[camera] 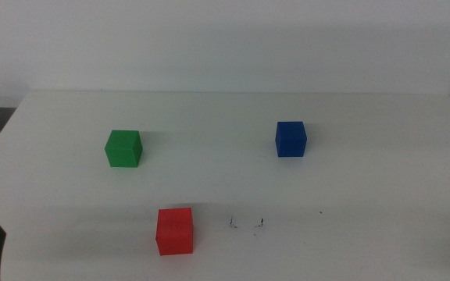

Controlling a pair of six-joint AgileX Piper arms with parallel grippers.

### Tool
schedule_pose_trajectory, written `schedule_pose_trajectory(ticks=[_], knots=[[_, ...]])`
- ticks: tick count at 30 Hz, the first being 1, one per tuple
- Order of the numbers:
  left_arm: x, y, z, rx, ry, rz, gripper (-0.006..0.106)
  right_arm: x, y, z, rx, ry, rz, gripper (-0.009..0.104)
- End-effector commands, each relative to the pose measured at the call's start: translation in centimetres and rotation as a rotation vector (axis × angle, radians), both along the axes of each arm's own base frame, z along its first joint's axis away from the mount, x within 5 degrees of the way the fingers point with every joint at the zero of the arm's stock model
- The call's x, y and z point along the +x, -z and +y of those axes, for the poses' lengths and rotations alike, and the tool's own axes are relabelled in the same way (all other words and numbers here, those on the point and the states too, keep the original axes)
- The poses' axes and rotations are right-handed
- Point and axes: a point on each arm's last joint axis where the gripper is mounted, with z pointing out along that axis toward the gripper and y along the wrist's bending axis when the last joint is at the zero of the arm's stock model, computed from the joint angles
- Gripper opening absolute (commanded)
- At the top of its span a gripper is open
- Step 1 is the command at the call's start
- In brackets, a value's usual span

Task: Stack red cubes first, then green, then blue cubes in a specific spot.

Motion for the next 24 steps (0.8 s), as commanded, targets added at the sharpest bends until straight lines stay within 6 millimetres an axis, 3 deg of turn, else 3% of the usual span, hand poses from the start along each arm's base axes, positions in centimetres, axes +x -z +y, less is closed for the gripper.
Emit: schedule_pose_trajectory(ticks=[1,5,9,13,17,19,20,24], knots=[[0.1,-0.4,0.0,-0.008,0.001,0.019,0.094,0.0,0.0,0.0,-0.015,0.001,-0.010,0.093],[1.6,-4.9,-0.3,-0.071,0.016,0.244,0.094,0.0,0.0,0.0,-0.015,0.001,-0.010,0.093],[4.7,-9.2,-1.1,-0.132,0.057,0.616,0.094,0.0,0.0,0.0,-0.015,0.001,-0.010,0.093],[7.9,-12.3,-2.1,-0.169,0.130,0.850,0.094,0.0,0.0,0.0,-0.015,0.001,-0.010,0.093],[12.3,-12.7,-4.3,-0.186,0.211,0.985,0.094,0.0,0.0,0.0,-0.015,0.001,-0.010,0.093],[13.6,-11.9,-6.1,-0.213,0.201,1.065,0.094,0.0,0.0,0.0,-0.015,0.001,-0.010,0.093],[14.4,-10.8,-8.4,-0.234,0.124,1.146,0.094,0.0,0.0,0.0,-0.015,0.001,-0.010,0.093],[14.6,-9.6,-12.5,-0.160,0.060,1.181,0.094,0.0,0.0,0.0,-0.015,0.001,-0.010,0.093]])
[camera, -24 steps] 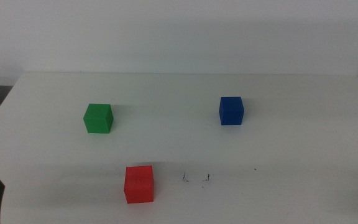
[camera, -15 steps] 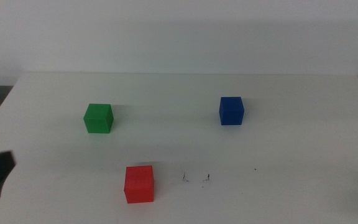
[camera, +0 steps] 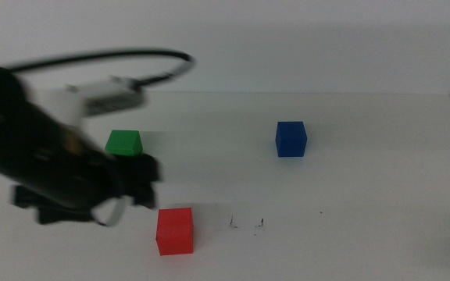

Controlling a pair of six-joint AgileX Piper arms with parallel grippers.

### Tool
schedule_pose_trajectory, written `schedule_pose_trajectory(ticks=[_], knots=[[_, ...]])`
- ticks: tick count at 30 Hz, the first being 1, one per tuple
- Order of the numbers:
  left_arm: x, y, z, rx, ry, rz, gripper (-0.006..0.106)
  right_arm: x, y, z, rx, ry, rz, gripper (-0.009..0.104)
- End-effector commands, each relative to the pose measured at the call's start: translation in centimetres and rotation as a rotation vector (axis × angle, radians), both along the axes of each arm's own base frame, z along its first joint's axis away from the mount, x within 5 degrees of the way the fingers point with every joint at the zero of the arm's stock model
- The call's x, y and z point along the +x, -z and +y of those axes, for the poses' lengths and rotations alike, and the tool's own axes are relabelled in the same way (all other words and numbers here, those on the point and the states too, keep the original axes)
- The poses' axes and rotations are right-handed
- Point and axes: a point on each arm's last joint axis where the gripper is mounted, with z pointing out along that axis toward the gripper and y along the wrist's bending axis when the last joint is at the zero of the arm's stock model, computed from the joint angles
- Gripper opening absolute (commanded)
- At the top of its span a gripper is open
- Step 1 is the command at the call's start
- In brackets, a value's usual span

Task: Stack red cubes first, then green, then blue cubes in a specific spot.

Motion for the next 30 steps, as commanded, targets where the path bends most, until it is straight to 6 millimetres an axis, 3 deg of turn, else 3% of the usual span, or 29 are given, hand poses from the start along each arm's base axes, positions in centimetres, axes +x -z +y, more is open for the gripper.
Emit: schedule_pose_trajectory(ticks=[1,7,17,26,30], knots=[[-0.2,0.3,-2.2,0.028,-0.031,0.004,0.094,0.0,0.0,0.0,-0.015,0.001,-0.010,0.093],[0.4,2.9,-5.6,0.068,0.020,0.027,0.094,0.0,0.0,0.0,-0.015,0.001,-0.010,0.093],[4.8,7.9,-7.7,0.252,0.031,0.132,0.094,0.0,0.0,0.0,-0.015,0.001,-0.010,0.093],[7.6,10.5,-6.9,0.144,0.064,0.179,0.093,0.0,0.0,0.0,-0.015,0.001,-0.010,0.093],[8.3,11.3,-6.8,0.133,0.063,0.162,0.086,0.0,0.0,0.0,-0.015,0.001,-0.010,0.093]])
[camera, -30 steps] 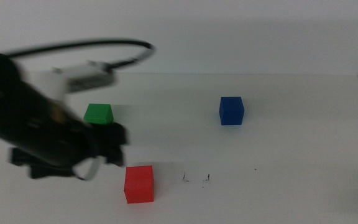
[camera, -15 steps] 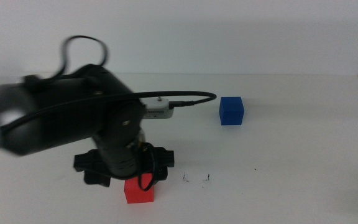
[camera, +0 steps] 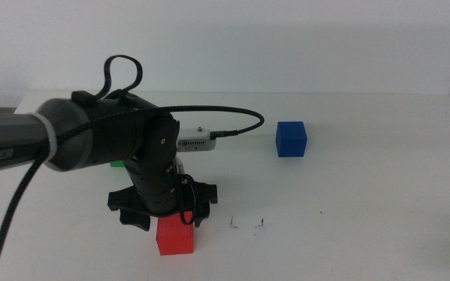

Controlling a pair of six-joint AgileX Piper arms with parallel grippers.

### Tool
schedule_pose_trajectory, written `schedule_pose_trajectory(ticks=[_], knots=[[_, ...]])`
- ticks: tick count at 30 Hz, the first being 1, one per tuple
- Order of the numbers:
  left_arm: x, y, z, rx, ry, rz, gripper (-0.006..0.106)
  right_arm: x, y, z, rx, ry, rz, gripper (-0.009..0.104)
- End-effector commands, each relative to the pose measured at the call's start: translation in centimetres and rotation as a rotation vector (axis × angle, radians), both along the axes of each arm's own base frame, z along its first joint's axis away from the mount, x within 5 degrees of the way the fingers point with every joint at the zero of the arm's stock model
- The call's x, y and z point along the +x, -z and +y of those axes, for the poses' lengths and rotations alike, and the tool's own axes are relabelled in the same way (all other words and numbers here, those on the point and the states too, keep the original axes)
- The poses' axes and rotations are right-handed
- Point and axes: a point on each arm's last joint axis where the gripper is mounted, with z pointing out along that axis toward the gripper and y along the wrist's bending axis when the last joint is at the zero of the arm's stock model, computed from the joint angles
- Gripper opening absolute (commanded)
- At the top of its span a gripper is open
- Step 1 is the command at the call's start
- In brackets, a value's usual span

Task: Stack red cubes first, then green, then blue cubes in a specific spot.

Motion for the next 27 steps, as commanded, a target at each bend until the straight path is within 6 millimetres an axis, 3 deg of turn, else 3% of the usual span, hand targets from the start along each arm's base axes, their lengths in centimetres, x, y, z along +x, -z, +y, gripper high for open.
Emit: schedule_pose_trajectory(ticks=[1,4,8,12,15,18,27], knots=[[0.5,0.4,-0.1,-0.019,-0.002,-0.001,0.083,0.0,0.0,0.0,-0.015,0.001,-0.010,0.093],[0.6,1.1,-0.3,-0.025,-0.003,0.022,0.068,0.0,0.0,0.0,-0.015,0.001,-0.010,0.093],[0.4,1.0,-0.5,-0.036,-0.014,0.040,0.041,0.0,0.0,0.0,-0.015,0.001,-0.010,0.093],[0.2,-1.1,-3.3,-0.031,0.013,0.012,0.020,0.0,0.0,0.0,-0.015,0.001,-0.010,0.093],[1.1,-2.3,-6.3,-0.055,0.046,-0.038,0.017,0.0,0.0,0.0,-0.015,0.001,-0.010,0.093],[2.4,-2.2,-8.6,-0.072,0.088,-0.009,0.017,0.0,0.0,0.0,-0.015,0.001,-0.010,0.093],[4.7,0.6,-10.9,-0.073,0.116,-0.003,0.017,0.0,0.0,0.0,-0.015,0.001,-0.010,0.093]])
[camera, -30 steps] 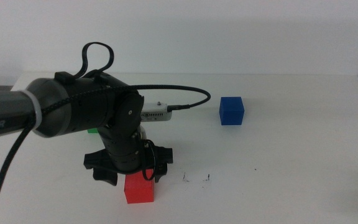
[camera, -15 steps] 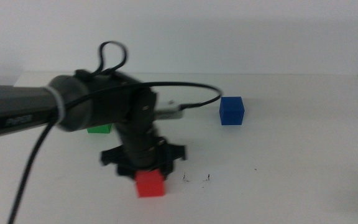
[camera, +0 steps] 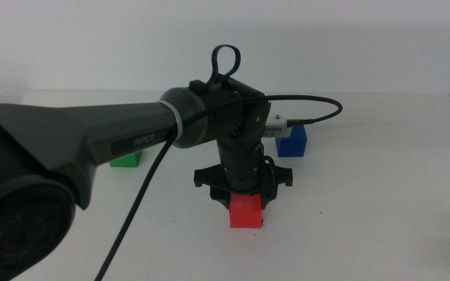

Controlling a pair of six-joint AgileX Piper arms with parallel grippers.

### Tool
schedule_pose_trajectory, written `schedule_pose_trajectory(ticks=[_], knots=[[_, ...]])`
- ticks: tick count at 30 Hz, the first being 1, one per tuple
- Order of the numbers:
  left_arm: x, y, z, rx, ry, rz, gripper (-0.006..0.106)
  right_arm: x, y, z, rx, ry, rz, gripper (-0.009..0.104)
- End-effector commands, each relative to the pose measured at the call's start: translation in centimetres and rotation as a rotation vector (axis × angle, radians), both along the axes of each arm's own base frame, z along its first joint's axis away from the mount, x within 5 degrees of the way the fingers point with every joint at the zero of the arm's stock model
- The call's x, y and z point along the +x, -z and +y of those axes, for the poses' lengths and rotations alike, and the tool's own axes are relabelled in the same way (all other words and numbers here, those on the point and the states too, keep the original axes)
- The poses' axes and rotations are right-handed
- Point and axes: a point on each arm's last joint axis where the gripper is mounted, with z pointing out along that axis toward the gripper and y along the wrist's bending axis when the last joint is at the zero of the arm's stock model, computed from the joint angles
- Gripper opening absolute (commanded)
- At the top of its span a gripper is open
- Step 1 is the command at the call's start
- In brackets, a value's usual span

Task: Stack red cubes first, then green, then blue cubes in a specific spot.

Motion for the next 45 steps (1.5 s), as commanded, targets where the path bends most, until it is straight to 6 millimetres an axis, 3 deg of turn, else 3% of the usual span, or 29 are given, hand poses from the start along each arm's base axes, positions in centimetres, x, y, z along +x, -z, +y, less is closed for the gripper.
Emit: schedule_pose_trajectory(ticks=[1,5,8,15,16,18,22,25,26,29,33,42,45], knots=[[0.2,-0.1,-0.6,-0.031,0.004,-0.018,0.017,0.0,0.0,0.0,-0.015,0.001,-0.010,0.093],[0.3,0.4,-0.7,-0.036,-0.002,-0.006,0.019,0.0,0.0,0.0,-0.015,0.001,-0.010,0.093],[0.3,0.9,-0.8,-0.035,-0.002,0.008,0.027,0.0,0.0,0.0,-0.015,0.001,-0.010,0.093],[0.3,0.6,-0.8,-0.040,0.076,-0.013,0.089,0.0,0.0,0.0,-0.015,0.001,-0.010,0.093],[0.4,0.0,-0.7,-0.055,0.090,-0.018,0.094,0.0,0.0,0.0,-0.015,0.001,-0.010,0.093],[0.6,-2.1,0.2,-0.103,0.091,-0.039,0.094,0.0,0.0,0.0,-0.015,0.001,-0.010,0.093],[1.4,-8.2,4.4,-0.105,0.071,-0.160,0.094,0.0,0.0,0.0,-0.015,0.001,-0.010,0.093],[2.4,-10.6,9.6,0.018,-0.013,-0.183,0.094,0.0,0.0,0.0,-0.015,0.001,-0.010,0.093],[3.7,-10.6,13.1,0.073,-0.064,-0.167,0.094,0.0,0.0,0.0,-0.015,0.001,-0.010,0.093],[5.8,-9.8,17.0,0.061,-0.095,-0.168,0.094,0.0,0.0,0.0,-0.015,0.001,-0.010,0.093],[8.1,-7.5,19.7,0.016,-0.090,-0.167,0.094,0.0,0.0,0.0,-0.015,0.001,-0.010,0.093],[11.1,-0.6,20.6,0.020,-0.055,-0.147,0.094,0.0,0.0,0.0,-0.015,0.001,-0.010,0.093],[11.6,1.2,20.5,0.024,-0.048,-0.138,0.088,0.0,0.0,0.0,-0.015,0.001,-0.010,0.093]])
